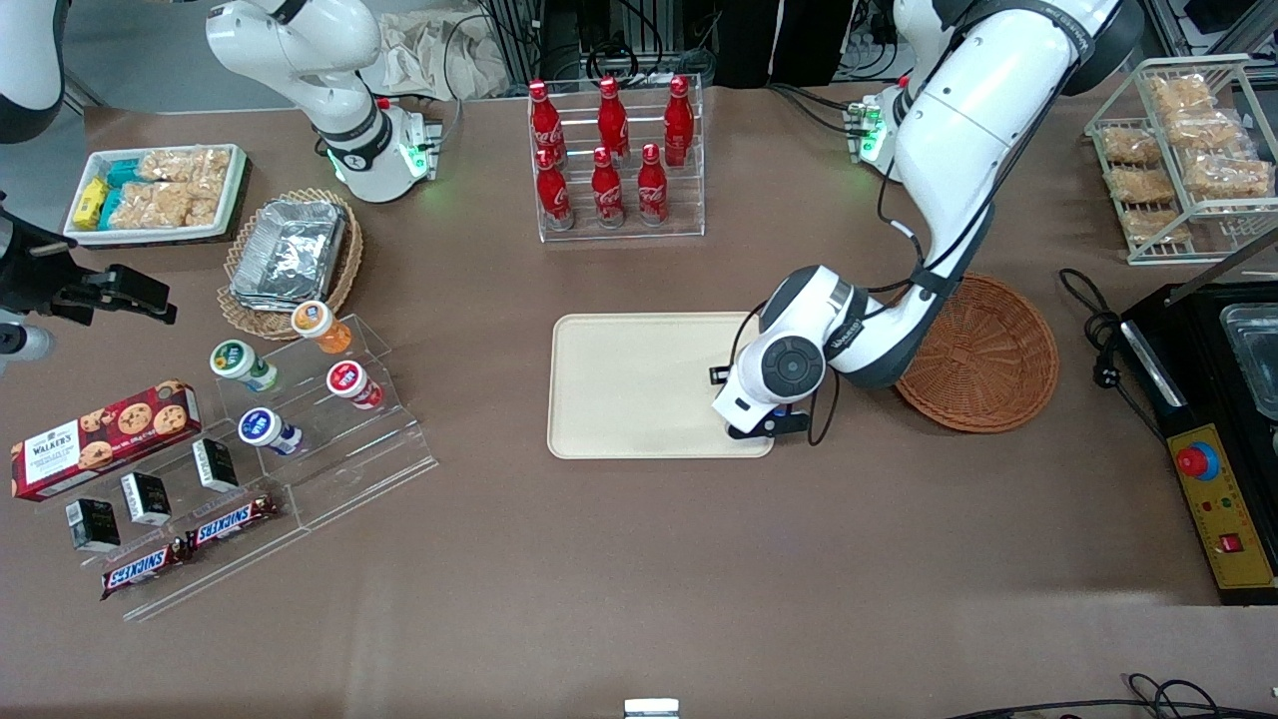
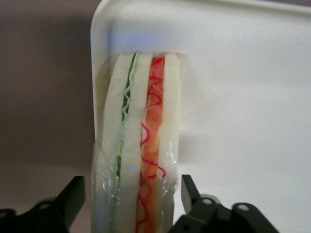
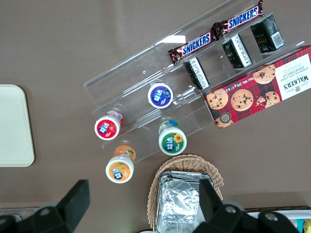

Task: Place sandwich from basket to tray

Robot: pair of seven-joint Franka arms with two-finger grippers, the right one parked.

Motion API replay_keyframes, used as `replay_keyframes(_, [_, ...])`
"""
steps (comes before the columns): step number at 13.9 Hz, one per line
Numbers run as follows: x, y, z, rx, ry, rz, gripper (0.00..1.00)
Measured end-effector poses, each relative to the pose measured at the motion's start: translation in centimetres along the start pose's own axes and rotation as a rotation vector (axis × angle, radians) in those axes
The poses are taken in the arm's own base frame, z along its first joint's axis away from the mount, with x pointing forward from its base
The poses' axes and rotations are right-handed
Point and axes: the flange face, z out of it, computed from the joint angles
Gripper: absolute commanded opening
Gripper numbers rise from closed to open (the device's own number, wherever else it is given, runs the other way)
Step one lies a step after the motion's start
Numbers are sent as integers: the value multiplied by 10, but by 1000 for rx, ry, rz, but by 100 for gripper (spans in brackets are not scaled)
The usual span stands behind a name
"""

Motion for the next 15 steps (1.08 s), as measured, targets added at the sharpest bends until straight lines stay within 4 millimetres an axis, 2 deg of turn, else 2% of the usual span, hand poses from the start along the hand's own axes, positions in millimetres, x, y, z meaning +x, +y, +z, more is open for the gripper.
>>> replay_keyframes(3, [-1, 1, -30, -3, 25, 0, 100])
replay_keyframes(6, [-11, -13, -94, 19, 70, -16, 100])
replay_keyframes(8, [-14, -44, -145, 24, 107, -62, 100])
replay_keyframes(10, [-12, -81, -185, 24, 138, -93, 100])
replay_keyframes(15, [0, -171, -248, 48, 208, -23, 100])
